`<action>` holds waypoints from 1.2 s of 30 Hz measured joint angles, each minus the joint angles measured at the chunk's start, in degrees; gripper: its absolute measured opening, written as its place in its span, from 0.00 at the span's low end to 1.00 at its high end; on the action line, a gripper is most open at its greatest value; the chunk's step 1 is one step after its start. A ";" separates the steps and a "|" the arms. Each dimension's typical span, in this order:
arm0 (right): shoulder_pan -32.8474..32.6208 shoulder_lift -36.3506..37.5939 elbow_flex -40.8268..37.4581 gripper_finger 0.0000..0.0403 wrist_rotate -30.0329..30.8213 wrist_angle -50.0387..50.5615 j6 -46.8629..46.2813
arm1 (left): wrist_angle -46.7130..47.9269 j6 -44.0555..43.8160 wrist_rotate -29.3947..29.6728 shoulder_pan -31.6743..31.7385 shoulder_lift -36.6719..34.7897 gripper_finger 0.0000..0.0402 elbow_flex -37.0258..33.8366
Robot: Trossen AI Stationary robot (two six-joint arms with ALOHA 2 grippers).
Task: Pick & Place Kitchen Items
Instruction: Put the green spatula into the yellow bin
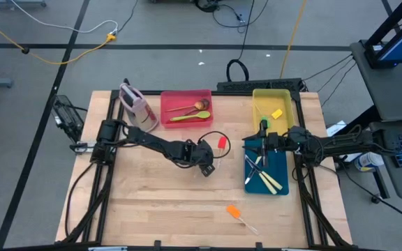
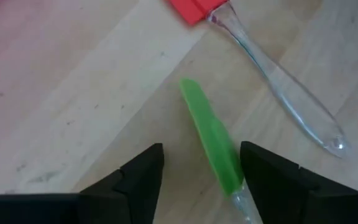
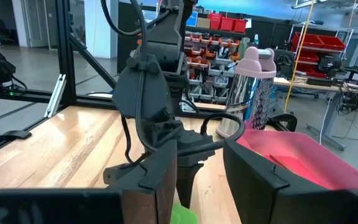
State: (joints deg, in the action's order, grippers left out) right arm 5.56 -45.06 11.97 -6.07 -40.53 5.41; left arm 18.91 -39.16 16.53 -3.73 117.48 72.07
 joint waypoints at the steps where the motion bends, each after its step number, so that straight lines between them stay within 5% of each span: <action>1: 0.00 0.00 0.00 0.32 0.02 0.04 0.00 | 0.01 0.00 -0.02 0.05 0.34 0.54 0.04; 14: 0.00 0.00 0.00 0.32 0.15 0.02 0.01 | 0.05 1.41 -1.92 0.50 0.11 0.04 -0.13; 20: 0.00 0.00 0.00 0.32 0.20 -0.62 0.26 | -1.64 3.44 -1.07 -0.43 -4.41 0.05 -0.74; 26: 0.00 0.00 0.00 0.32 0.22 -1.71 0.07 | -14.04 13.63 3.07 -1.30 -11.47 0.04 -0.35; 36: -0.02 -2.29 0.02 0.32 -0.39 -9.07 -4.70 | -39.34 32.93 -0.17 -1.33 -14.07 0.03 -0.35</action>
State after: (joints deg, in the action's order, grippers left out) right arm 5.54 -47.35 11.99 -6.45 -49.60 0.71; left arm -20.43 -6.23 16.37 -5.06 103.40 71.72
